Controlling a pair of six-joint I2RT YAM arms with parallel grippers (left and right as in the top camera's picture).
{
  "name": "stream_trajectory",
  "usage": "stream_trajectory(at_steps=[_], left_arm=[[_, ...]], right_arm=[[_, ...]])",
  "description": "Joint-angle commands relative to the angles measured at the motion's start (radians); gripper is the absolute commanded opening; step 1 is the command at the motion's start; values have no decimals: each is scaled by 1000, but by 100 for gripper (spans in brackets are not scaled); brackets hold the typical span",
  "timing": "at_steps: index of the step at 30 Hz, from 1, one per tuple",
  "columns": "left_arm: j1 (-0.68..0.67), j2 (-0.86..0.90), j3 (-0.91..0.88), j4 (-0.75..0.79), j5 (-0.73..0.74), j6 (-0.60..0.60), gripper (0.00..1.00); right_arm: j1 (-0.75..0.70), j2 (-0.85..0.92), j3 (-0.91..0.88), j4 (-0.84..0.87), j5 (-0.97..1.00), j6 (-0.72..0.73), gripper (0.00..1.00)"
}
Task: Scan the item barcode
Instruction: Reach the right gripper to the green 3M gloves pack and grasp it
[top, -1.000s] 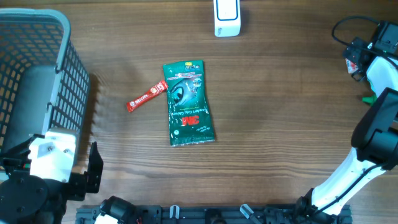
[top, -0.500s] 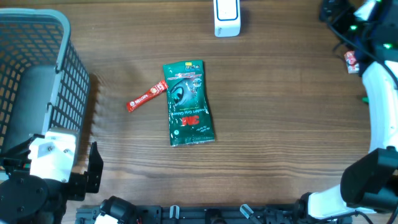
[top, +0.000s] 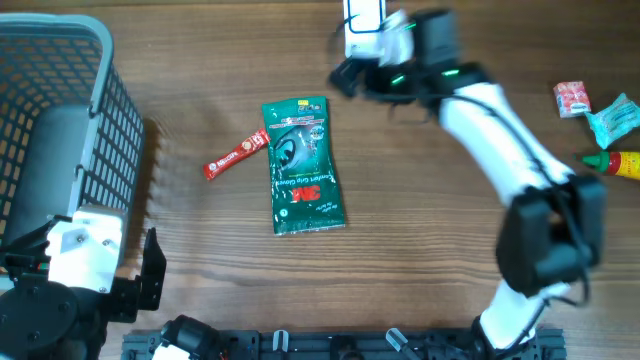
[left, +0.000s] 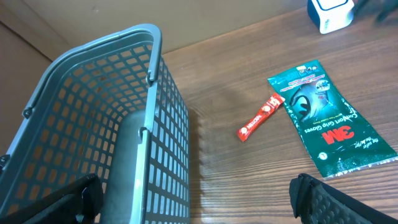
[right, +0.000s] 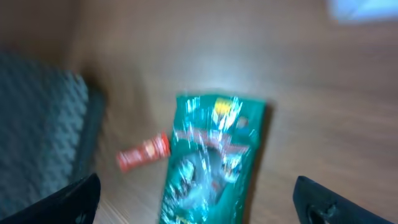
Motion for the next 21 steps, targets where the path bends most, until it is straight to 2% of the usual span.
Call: stream_trajectory(at_steps=[1,4,6,9,17,21], left_arm=[[8,5,2,2,8,-9,100],[8,5,2,2,8,-9,100],[8,5,2,2,8,-9,100],[8,5,2,2,8,-9,100],[8,5,2,2,8,-9,100],[8,5,2,2,9,-9,100]], right_arm=[[92,107,1,-25,106,-168,93],[159,127,1,-46,346,-171,87],[195,130,1,-53,475,-174,77],[233,130,1,-58,489,-221,72],[253,140,0,-123,490,-220,70],[254,160,0,-141,470,-219,64]])
